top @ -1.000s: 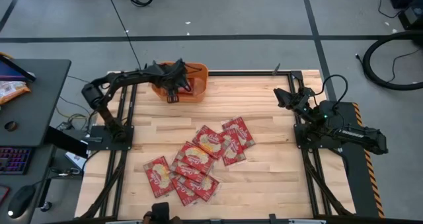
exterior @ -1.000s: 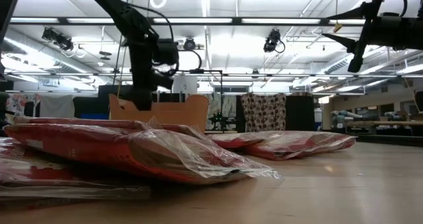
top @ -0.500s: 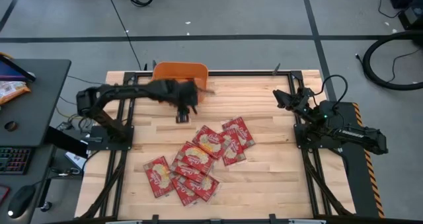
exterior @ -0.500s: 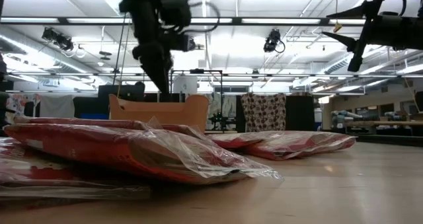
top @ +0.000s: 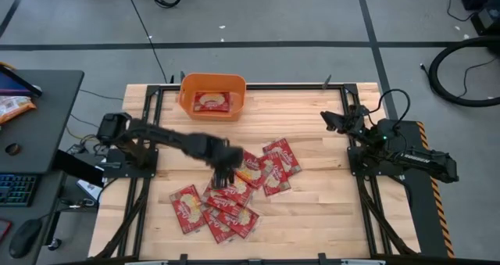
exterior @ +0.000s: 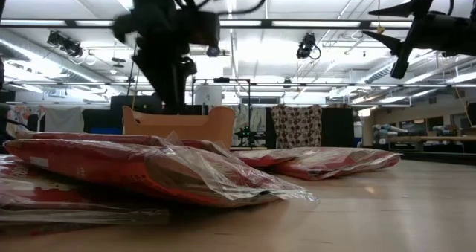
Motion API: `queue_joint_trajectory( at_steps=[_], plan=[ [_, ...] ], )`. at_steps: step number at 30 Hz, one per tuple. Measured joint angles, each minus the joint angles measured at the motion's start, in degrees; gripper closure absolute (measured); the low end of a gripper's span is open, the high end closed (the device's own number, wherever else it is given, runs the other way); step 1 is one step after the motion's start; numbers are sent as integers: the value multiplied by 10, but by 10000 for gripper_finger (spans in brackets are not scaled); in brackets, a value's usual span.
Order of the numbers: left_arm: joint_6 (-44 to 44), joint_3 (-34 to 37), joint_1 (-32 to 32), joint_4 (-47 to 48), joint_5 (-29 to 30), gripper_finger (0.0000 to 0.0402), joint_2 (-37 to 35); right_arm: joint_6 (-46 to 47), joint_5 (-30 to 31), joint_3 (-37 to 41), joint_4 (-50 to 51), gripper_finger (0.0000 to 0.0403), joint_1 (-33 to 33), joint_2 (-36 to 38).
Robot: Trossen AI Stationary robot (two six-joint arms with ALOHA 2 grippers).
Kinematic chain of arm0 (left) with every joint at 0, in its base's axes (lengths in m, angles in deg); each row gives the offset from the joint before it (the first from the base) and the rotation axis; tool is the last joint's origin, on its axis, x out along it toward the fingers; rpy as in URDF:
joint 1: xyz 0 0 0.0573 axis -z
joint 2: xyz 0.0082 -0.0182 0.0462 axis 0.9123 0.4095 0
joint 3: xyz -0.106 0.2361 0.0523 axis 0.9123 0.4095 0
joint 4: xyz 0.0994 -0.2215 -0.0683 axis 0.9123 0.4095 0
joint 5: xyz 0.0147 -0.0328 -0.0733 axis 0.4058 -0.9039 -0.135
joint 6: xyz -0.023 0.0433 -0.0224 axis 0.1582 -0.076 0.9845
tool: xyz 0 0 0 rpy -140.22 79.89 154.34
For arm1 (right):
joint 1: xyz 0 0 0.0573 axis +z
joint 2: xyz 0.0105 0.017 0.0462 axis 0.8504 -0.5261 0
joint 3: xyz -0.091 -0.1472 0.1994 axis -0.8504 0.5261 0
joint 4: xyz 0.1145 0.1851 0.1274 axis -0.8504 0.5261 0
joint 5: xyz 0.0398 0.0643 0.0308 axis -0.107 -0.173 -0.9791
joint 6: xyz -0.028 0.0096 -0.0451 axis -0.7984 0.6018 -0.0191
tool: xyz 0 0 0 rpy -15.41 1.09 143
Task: Sort popcorn bags into baskets
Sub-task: Put the popcorn bag into the orange bin
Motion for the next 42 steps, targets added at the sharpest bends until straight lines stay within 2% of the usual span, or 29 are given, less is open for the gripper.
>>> queue_joint_trajectory(
  at_steps=[5, 10, 16, 19, 26, 30, 35, 37, 42],
  plan=[
    [14, 0, 83, -46, -1, 185, 16, 1, -25, 0, 0, 235, 0, 0],
    [4, 0, 136, -51, 15, 142, 41, 1, -25, 0, 0, 235, 0, 0],
    [14, 0, 173, -48, 138, 144, 80, -3, -25, 0, -1, 235, 0, 0],
    [15, 0, 178, -49, 167, 155, 93, -3, -26, 0, -1, 235, 0, 0],
    [22, -2, 179, -42, 151, 212, 121, 2, -26, 0, -1, 235, 0, 0],
    [33, -2, 179, -41, 159, 275, 123, 2, -26, 0, -2, 235, 0, 0],
    [34, -5, 179, -28, 152, 373, 121, 2, -26, 0, -2, 235, 0, 0],
    [36, -16, 179, -7, 138, 382, 119, 2, -26, 0, -2, 235, 0, 0],
    [3, -62, 175, 40, 101, 374, 108, 2, -37, 0, -3, 235, 0, 0]
  ],
)
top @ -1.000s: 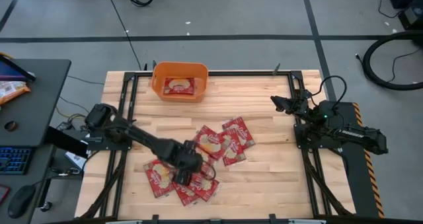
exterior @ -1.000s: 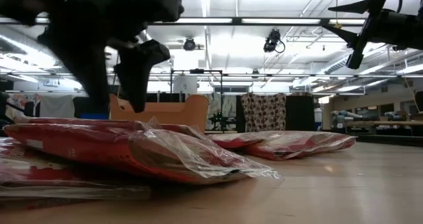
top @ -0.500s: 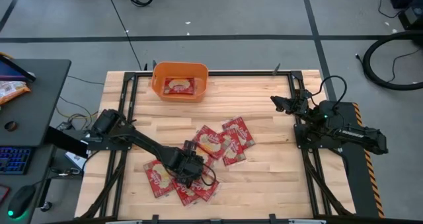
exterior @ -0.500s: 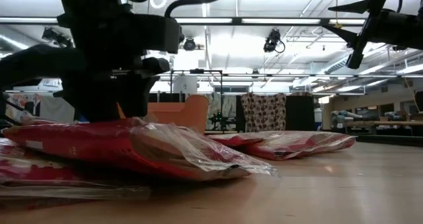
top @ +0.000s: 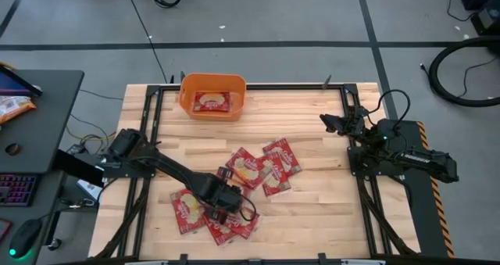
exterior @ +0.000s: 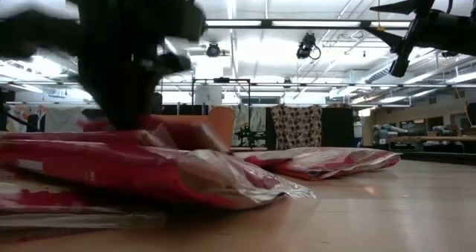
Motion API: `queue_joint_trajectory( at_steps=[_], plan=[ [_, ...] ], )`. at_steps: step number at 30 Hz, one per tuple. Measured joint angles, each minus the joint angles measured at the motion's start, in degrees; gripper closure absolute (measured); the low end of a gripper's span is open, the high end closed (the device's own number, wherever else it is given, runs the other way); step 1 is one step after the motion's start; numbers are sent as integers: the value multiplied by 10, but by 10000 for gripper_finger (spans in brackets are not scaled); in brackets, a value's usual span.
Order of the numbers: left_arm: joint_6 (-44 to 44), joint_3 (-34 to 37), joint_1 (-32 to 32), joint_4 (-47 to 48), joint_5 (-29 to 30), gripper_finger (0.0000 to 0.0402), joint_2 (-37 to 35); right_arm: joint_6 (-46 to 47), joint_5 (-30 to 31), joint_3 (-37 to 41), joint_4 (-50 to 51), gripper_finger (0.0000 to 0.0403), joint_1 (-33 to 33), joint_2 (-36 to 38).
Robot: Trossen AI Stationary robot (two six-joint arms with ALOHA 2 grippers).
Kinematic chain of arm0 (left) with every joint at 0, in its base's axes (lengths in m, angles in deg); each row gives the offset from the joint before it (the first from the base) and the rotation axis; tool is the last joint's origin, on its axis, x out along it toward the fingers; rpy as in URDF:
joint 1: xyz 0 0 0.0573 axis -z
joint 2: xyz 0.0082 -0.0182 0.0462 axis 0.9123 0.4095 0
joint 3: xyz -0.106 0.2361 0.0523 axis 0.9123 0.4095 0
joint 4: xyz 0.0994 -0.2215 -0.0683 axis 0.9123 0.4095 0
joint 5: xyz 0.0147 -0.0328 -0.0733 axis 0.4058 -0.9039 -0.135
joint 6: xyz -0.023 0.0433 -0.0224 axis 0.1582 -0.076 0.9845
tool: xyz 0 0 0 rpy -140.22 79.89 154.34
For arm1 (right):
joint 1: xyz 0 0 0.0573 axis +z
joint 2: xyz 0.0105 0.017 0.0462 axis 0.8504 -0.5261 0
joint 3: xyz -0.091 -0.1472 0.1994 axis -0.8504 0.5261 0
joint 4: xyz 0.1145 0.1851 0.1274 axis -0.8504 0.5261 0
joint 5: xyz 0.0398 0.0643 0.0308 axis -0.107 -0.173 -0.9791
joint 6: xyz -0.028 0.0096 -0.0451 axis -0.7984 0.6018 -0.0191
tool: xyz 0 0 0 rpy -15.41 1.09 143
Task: Sort popcorn bags into baskets
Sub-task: Put the popcorn bag into the orange bin
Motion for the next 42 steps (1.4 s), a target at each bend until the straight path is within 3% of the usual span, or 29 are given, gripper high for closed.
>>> queue_joint_trajectory(
  at_steps=[7, 18, 23, 30, 37, 42],
  plan=[
    [-26, -13, -41, 67, -46, 381, -93, -1, 1, 0, -3, 235, 0, 0],
    [-132, -12, -235, 160, 60, 381, -194, -2, 7, 0, -7, 235, 0, 0],
    [-184, -12, -343, 154, 92, 381, -199, -2, 9, 0, -7, 235, 0, 0],
    [-265, -12, -465, 110, 90, 381, -199, -2, 33, 0, -7, 235, 0, 0],
    [-281, -12, -578, 88, 11, 367, -183, -11, 52, 0, -7, 235, 0, 0],
    [-289, -12, -621, 62, -7, 356, -144, -24, 77, 0, -7, 235, 0, 0]
  ],
)
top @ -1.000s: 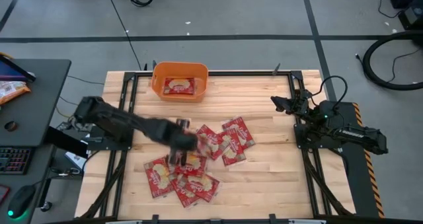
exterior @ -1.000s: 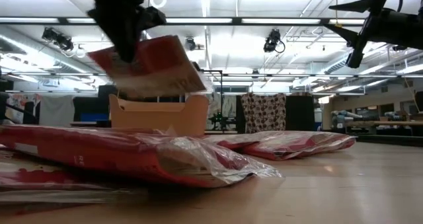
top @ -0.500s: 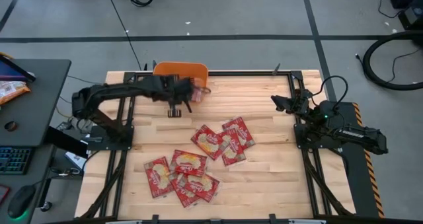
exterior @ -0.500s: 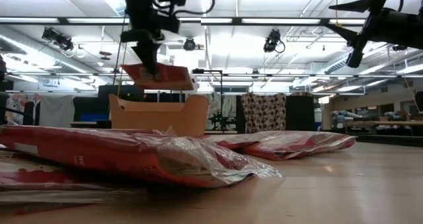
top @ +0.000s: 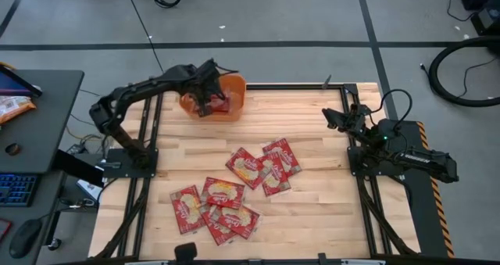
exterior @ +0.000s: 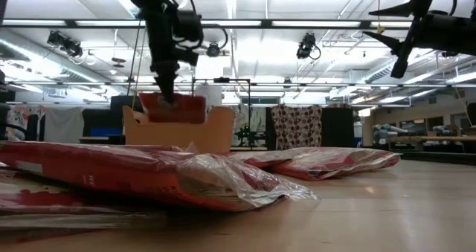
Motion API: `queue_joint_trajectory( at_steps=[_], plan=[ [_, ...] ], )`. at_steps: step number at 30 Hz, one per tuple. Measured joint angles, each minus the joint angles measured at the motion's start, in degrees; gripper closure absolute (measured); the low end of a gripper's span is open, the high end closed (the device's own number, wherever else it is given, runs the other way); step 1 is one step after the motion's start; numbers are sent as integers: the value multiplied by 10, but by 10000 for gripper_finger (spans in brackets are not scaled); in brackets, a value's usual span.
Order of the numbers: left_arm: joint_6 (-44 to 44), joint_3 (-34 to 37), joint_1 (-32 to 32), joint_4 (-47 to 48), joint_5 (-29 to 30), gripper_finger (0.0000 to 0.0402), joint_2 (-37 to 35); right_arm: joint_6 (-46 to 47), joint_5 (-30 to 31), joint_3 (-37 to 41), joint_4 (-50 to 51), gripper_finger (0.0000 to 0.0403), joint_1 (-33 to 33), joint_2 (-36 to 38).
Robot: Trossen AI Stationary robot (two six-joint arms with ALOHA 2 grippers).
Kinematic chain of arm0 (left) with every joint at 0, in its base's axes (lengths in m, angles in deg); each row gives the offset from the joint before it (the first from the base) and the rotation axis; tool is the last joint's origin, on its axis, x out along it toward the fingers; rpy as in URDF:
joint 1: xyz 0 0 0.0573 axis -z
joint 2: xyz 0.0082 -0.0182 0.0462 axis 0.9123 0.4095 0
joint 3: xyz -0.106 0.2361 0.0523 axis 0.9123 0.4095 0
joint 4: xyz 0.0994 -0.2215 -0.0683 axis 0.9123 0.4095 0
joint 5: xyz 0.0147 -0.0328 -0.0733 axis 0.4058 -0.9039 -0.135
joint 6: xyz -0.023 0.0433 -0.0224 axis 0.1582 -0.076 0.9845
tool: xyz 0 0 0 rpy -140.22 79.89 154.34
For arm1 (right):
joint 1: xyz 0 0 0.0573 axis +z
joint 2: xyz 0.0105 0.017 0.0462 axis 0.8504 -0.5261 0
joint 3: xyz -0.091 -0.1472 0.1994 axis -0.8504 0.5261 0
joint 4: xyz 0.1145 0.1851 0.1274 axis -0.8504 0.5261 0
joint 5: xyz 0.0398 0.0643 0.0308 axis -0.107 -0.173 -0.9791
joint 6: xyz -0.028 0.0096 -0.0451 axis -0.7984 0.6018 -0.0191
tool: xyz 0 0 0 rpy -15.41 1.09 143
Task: Sort popcorn bags into baskets
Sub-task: Put the popcorn bag into the orange bin
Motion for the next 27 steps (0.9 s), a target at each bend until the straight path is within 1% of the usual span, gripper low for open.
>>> queue_joint_trajectory(
  at_steps=[3, 6, 10, 12, 13, 14, 16, 18, 20, 22, 24, 27],
  plan=[
    [-22, 0, -10, -30, -2, 353, 30, -2, 8, 0, 0, 235, 0, 0],
    [-51, 0, -11, -47, 0, 335, 54, -2, 16, 0, 0, 235, 0, 0],
    [-50, 0, -3, -49, 14, 285, 59, 2, 16, 0, -12, 235, 0, 0],
    [-38, 0, 3, -38, 7, 256, 50, 2, 14, 0, -13, 235, 0, 0],
    [-28, -1, 9, -28, -5, 243, 43, 2, 14, 0, -13, 235, 0, 0],
    [-18, -4, 13, -16, -30, 232, 36, 2, 14, 0, -13, 235, 0, 0],
    [2, -6, 28, 8, -104, 215, 21, 2, 14, 0, -13, 235, 0, 0],
    [8, -6, 52, 42, -182, 208, 8, 2, 13, 0, -13, 235, 0, 0],
    [10, -6, 85, 68, -223, 206, -1, 2, 11, 0, -13, 235, 0, 0],
    [7, -6, 127, 91, -225, 205, -4, 2, 10, 0, -13, 235, 0, 0],
    [6, -5, 172, 95, -212, 205, -4, 2, 10, 0, -13, 235, 0, 0],
    [12, 6, 243, 62, -183, 205, -1, 2, 3, 0, -13, 235, 0, 0]
  ],
)
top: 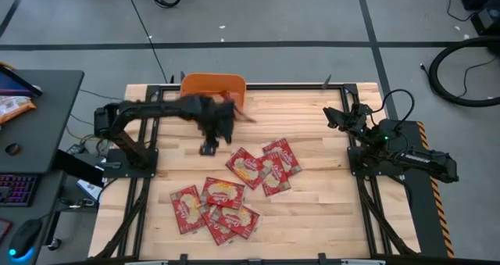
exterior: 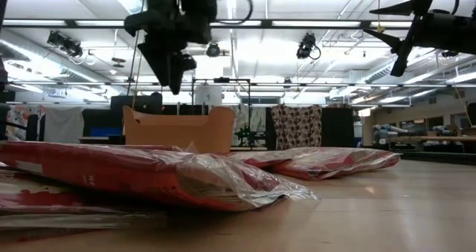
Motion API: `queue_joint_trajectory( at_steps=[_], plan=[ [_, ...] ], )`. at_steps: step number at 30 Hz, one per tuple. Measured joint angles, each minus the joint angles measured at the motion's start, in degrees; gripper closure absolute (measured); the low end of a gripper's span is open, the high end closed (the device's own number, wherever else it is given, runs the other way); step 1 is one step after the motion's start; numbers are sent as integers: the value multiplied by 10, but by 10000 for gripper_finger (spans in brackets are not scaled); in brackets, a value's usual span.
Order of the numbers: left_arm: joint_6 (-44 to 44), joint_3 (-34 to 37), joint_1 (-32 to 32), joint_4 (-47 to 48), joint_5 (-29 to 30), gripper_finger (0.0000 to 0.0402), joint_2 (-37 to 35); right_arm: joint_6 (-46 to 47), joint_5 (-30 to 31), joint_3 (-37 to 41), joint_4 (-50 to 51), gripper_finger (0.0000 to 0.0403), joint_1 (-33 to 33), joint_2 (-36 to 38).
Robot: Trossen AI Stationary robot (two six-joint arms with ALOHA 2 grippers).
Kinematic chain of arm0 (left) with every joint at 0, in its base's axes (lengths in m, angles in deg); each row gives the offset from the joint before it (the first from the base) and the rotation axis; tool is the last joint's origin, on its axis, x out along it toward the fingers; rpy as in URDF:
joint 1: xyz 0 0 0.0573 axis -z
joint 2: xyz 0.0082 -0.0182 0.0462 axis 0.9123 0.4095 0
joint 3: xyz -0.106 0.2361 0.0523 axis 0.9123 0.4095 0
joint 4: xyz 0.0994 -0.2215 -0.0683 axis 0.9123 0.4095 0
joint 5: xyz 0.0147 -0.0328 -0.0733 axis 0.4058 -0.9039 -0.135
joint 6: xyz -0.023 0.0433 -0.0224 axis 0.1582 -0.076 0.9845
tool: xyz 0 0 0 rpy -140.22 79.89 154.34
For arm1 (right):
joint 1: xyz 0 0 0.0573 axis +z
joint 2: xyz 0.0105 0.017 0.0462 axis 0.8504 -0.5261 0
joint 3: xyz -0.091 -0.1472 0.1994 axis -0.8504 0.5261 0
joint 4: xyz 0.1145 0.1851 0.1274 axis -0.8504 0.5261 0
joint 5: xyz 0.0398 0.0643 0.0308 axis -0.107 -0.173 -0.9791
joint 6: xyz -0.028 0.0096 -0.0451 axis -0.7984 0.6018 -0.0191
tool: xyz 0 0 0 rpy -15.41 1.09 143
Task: Sort popcorn bags into baskets
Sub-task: Put the popcorn bag into the orange bin
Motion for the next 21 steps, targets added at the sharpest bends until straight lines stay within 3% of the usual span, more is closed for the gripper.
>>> queue_joint_trajectory(
  at_steps=[7, 10, 21],
  plan=[
    [56, 79, 134, -216, 185, 204, 7, 18, -25, 0, 0, 235, 0, 0],
    [38, 108, 170, -303, 199, 204, 13, 21, -33, 0, 0, 235, 0, 0],
    [-20, 136, 246, -366, 209, 204, 85, 21, -34, 0, 2, 235, 0, 0]
  ],
)
